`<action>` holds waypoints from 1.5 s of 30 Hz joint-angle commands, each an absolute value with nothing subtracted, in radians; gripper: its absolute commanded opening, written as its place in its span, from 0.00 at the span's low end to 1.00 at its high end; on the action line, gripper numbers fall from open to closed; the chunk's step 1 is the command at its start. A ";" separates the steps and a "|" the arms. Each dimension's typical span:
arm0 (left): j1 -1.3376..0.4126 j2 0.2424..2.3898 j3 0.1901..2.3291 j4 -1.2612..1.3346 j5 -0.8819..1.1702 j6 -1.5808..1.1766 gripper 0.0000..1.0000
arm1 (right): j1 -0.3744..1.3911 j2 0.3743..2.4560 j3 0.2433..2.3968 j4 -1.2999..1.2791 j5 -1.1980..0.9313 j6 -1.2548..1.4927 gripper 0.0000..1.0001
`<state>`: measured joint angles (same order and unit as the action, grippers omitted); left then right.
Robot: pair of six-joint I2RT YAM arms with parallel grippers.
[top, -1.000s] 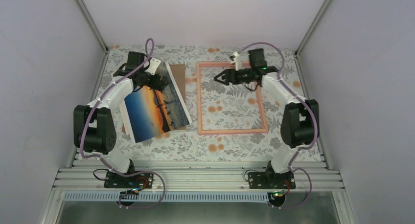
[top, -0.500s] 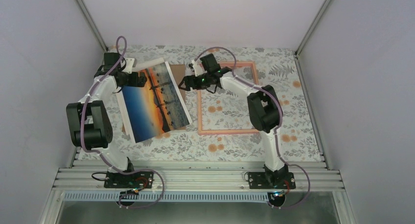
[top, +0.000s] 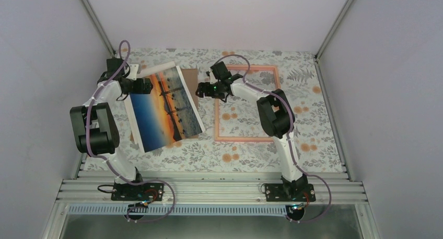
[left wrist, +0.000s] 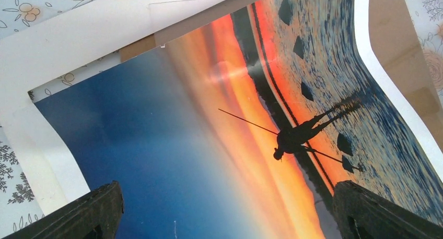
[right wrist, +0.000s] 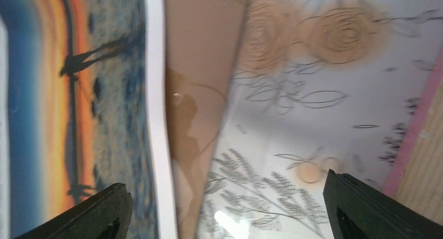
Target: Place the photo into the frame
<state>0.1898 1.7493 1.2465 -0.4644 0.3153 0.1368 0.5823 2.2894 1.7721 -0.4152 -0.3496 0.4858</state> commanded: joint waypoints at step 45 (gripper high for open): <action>0.253 2.021 1.152 -0.390 0.483 0.149 0.65 | 0.524 2.385 1.690 0.114 -0.944 0.871 0.19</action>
<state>0.2665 1.9575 1.1938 -0.3187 0.4736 0.1490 0.5110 2.4355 1.7374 -0.0311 -0.8677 0.8013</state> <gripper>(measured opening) 0.659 0.194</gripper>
